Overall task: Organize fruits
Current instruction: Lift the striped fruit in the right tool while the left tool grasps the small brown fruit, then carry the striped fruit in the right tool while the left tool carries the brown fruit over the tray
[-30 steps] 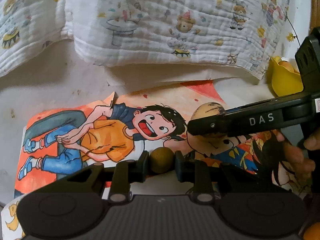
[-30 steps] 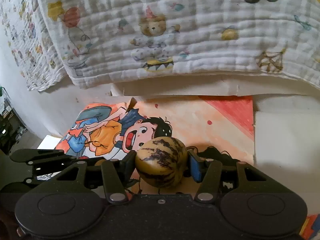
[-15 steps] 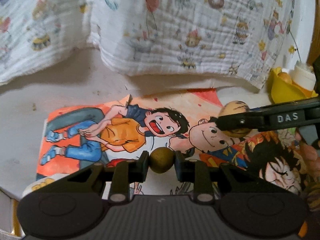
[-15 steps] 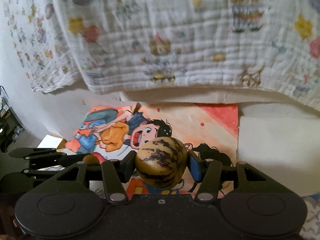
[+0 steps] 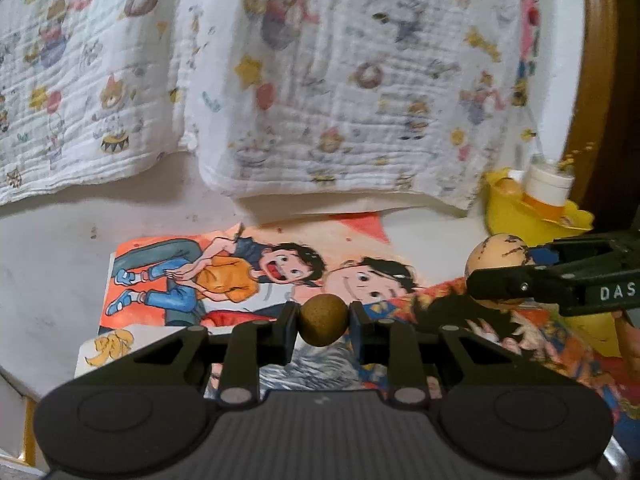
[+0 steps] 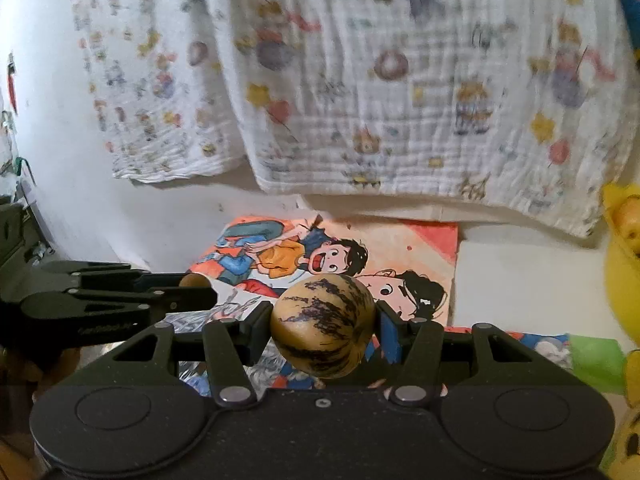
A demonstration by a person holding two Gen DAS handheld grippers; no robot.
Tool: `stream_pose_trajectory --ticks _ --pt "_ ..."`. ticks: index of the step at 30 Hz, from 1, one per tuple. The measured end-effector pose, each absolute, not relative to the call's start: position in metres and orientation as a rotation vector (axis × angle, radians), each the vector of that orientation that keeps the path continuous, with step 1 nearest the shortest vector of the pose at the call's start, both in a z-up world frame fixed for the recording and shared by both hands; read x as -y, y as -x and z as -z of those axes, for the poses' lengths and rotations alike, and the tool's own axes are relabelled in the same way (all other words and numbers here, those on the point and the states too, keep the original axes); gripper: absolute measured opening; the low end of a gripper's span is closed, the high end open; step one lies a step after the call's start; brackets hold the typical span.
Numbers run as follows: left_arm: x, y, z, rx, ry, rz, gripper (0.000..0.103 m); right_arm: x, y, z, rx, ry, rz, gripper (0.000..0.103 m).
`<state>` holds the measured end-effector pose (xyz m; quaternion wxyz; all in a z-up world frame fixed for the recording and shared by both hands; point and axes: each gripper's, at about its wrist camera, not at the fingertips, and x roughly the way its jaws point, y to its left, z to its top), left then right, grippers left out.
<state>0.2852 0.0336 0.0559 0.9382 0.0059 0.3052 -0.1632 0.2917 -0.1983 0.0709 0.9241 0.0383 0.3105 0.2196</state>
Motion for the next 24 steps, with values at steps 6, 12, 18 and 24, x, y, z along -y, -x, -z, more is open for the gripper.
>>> stream_pose_trajectory --ticks 6,12,18,24 --pt "-0.017 -0.253 -0.059 -0.627 0.001 0.382 0.029 0.212 -0.24 -0.079 -0.616 -0.063 -0.442 0.056" --pt "0.01 -0.229 -0.06 -0.639 0.007 0.448 0.029 0.231 -0.195 -0.077 -0.611 -0.043 -0.411 0.056" --pt "0.04 -0.213 -0.055 -0.656 0.002 0.525 0.029 0.254 -0.156 -0.064 -0.621 -0.036 -0.37 0.056" --pt "0.067 -0.201 -0.038 -0.704 -0.023 0.603 0.029 0.272 -0.127 -0.041 -0.666 -0.046 -0.351 0.056"
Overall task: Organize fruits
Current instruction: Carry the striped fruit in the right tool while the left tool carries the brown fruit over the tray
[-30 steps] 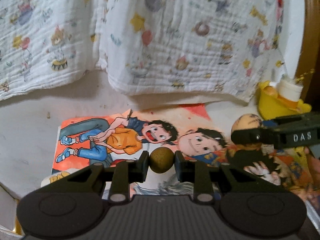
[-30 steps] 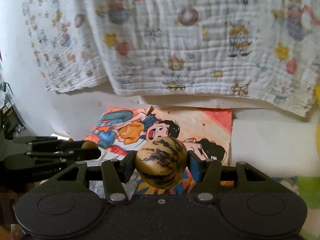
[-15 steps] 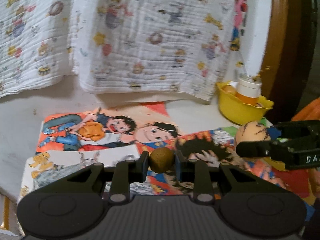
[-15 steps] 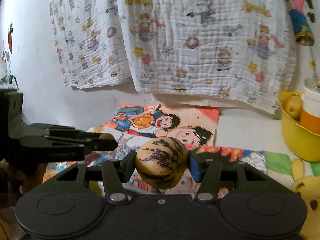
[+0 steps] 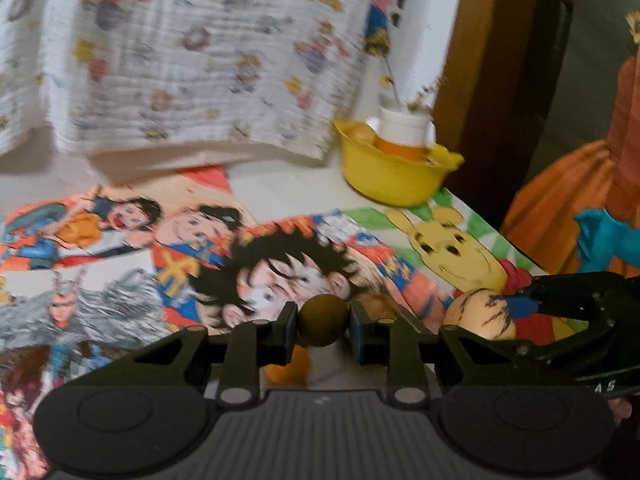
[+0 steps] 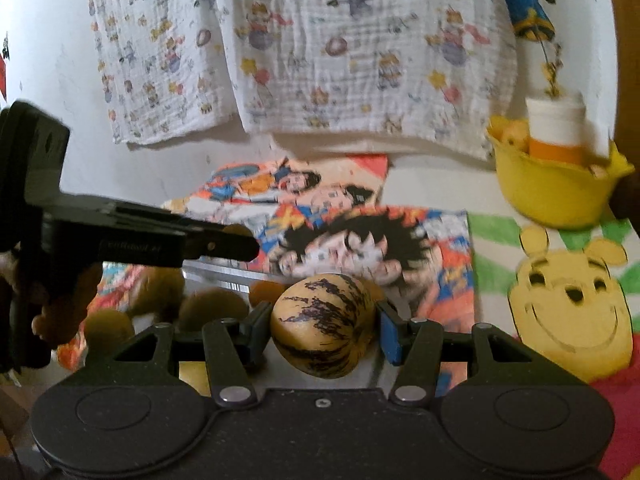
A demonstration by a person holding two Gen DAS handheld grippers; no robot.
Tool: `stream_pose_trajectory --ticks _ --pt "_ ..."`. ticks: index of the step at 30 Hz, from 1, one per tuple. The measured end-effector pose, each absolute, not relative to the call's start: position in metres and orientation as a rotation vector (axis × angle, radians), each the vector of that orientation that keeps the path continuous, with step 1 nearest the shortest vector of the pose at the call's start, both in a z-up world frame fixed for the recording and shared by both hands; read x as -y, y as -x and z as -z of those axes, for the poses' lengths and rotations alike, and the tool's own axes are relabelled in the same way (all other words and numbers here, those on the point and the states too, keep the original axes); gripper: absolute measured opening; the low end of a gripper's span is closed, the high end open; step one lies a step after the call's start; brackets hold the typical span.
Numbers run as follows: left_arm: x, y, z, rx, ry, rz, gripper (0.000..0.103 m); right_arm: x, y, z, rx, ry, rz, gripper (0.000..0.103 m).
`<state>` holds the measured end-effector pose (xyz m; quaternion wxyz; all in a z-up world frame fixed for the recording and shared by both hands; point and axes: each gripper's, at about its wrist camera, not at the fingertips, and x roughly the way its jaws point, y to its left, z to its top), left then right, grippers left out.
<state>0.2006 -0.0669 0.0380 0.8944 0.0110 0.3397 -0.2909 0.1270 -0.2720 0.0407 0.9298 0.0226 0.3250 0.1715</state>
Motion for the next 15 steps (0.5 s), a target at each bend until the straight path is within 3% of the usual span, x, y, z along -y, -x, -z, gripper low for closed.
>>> stream_pose_trajectory --ticks 15 --pt "0.107 -0.195 -0.007 -0.812 -0.211 0.638 0.03 0.26 -0.097 -0.006 -0.668 0.172 -0.413 0.057"
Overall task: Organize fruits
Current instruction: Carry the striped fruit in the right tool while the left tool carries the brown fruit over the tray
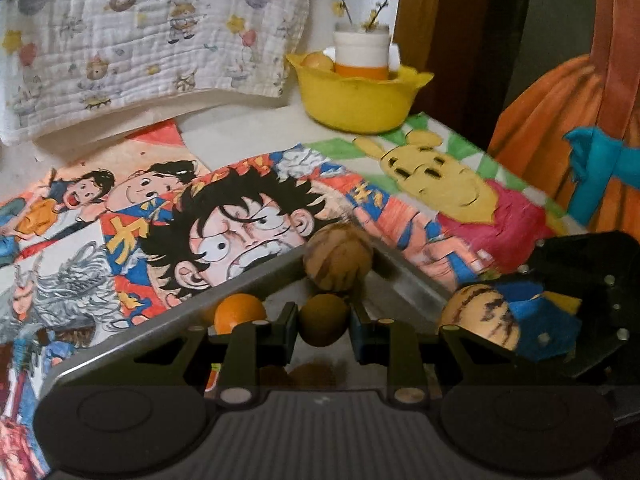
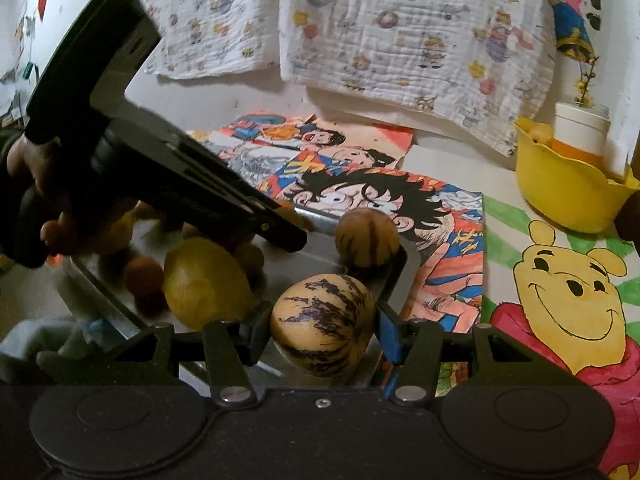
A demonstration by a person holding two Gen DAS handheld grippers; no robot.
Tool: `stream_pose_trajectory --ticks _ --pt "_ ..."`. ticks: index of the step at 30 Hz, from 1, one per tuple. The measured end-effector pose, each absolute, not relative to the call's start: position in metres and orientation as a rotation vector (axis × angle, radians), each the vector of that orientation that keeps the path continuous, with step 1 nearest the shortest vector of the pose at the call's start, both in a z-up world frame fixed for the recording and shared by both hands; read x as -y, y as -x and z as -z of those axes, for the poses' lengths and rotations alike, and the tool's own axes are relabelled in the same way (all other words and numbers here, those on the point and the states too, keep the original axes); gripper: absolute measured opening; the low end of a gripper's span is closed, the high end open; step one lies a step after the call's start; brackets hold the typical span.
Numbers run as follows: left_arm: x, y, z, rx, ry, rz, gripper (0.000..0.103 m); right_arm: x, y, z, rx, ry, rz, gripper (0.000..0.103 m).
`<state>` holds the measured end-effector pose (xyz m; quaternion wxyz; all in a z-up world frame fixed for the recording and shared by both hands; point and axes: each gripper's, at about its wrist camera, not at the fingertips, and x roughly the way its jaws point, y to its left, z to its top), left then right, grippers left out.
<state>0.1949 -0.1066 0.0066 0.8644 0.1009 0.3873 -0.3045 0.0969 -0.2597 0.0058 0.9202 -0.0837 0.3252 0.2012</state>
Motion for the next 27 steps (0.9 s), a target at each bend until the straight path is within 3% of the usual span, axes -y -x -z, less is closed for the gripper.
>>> stream_pose_trajectory --ticks 27 --pt "0.119 -0.201 0.004 -0.827 -0.317 0.609 0.03 0.249 -0.087 0.005 -0.62 0.291 -0.418 0.057"
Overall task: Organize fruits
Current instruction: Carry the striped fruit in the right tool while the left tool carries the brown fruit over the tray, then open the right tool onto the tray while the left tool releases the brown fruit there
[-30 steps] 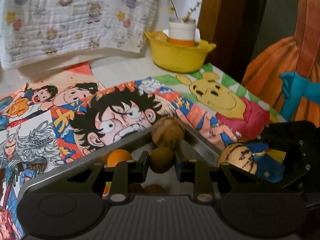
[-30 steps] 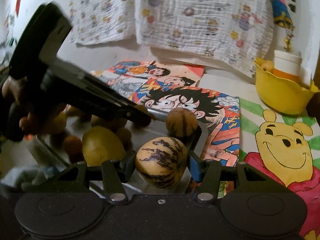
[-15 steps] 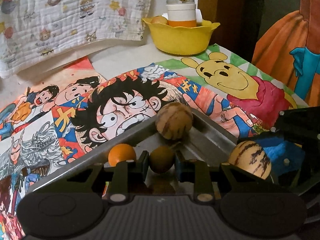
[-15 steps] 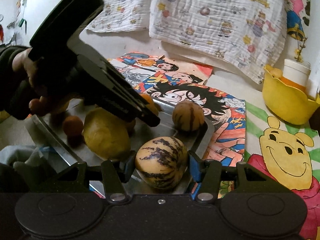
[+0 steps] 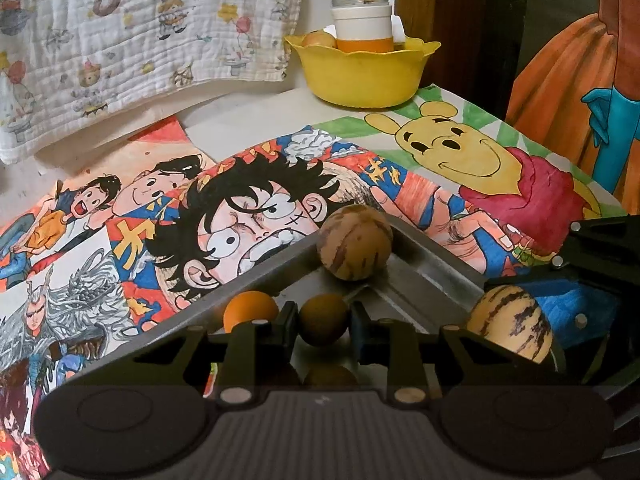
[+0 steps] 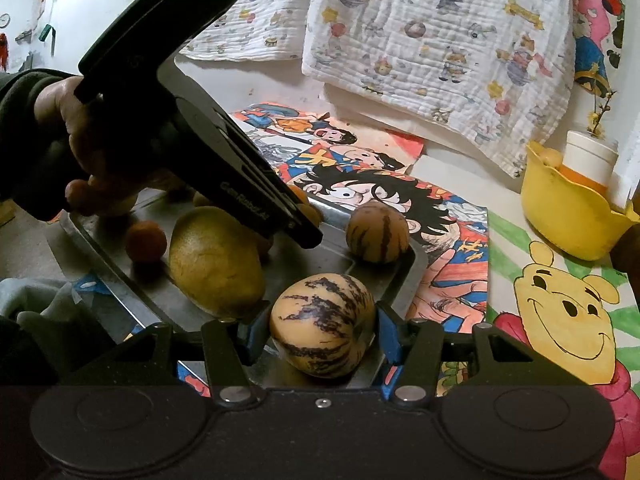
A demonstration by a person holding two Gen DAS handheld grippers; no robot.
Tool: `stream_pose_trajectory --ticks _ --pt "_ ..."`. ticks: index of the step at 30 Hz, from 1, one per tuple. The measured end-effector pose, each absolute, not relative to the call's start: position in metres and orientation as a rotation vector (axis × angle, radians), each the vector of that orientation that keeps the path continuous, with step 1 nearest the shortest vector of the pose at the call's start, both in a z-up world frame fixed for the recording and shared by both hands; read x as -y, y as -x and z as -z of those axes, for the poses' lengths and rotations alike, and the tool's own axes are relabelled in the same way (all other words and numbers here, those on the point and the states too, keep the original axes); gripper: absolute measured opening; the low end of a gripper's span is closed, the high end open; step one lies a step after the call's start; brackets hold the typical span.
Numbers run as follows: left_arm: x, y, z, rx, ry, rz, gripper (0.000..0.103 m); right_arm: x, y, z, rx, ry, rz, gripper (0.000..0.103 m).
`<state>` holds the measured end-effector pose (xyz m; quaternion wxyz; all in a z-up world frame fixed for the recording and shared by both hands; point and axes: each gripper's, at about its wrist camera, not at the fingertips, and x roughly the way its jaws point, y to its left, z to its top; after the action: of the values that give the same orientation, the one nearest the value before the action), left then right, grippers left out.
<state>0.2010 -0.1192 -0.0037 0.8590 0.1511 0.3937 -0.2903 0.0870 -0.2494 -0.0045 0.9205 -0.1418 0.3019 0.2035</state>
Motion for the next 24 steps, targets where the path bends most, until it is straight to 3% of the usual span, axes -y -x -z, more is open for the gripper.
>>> stream_pose_trajectory --ticks 8,14,18,23,24 --pt "0.117 -0.203 0.004 -0.831 -0.298 0.62 0.031 0.25 -0.084 0.008 -0.611 0.282 -0.394 0.058" --pt "0.114 -0.202 0.003 -0.831 -0.244 0.624 0.039 0.251 -0.082 0.008 -0.604 0.249 -0.368 0.061" --pt "0.103 -0.199 -0.001 -0.823 -0.152 0.618 0.056 0.25 -0.08 0.011 -0.583 0.222 -0.346 0.063" --pt "0.091 -0.191 -0.012 -0.788 -0.101 0.576 0.067 0.251 -0.079 0.011 -0.572 0.174 -0.324 0.066" --pt "0.088 -0.187 -0.015 -0.771 -0.091 0.562 0.076 0.252 -0.079 0.011 -0.568 0.164 -0.318 0.067"
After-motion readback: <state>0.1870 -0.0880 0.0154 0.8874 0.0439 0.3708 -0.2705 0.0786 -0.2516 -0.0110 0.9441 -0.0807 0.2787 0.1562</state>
